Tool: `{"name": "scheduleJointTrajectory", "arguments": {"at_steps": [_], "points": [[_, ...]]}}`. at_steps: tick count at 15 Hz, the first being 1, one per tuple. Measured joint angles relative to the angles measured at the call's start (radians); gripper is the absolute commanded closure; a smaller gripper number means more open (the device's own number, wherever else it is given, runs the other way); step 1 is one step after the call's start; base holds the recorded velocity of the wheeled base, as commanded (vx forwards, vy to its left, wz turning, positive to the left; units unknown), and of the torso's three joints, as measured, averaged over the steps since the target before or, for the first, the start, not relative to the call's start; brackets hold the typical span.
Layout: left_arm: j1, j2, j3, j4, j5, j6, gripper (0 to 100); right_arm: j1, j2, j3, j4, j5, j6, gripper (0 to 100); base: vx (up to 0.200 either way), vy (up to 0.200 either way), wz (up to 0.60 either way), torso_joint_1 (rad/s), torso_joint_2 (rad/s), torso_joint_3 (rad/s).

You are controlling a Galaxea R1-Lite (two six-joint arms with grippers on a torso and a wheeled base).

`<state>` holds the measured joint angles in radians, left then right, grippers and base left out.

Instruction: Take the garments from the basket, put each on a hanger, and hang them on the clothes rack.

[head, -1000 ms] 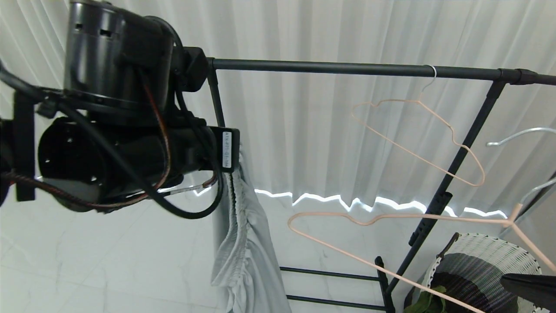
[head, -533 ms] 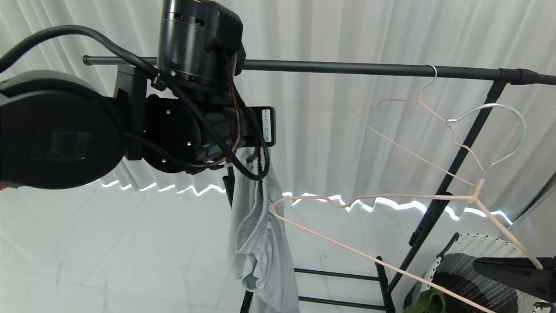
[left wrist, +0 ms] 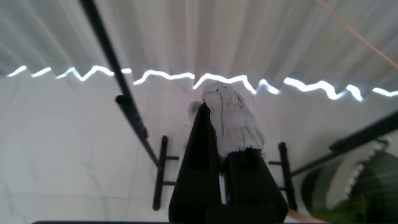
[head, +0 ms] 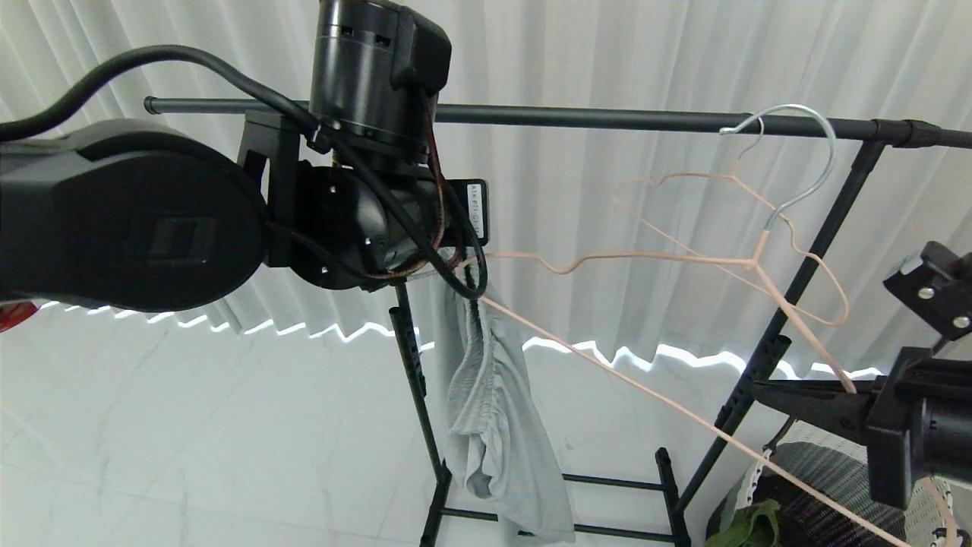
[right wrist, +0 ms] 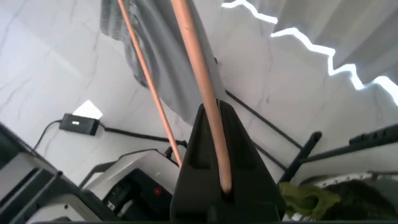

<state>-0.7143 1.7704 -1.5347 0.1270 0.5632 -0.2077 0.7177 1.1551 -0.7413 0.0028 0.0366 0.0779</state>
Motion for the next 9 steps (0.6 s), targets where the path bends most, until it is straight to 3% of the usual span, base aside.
{"name": "scheduleJointTrajectory", "arguments": {"at_steps": [2,3,9], "points": [[0.018,0.003,-0.001,0.005,0.013,0.016,100,0.107,0.036,0.000,-0.020,-0.152,0.084,100,0.000,0.000,0.00,0.000,0.00,0.000],[0.025,0.002,-0.001,0.005,0.018,0.031,100,0.143,0.050,0.000,-0.024,-0.194,0.110,100,0.000,0.000,0.00,0.000,0.00,0.000],[0.032,-0.003,0.001,0.055,0.039,0.073,100,0.180,0.097,-0.001,-0.035,-0.294,0.118,100,0.000,0.000,0.00,0.000,0.00,0.000]]}}
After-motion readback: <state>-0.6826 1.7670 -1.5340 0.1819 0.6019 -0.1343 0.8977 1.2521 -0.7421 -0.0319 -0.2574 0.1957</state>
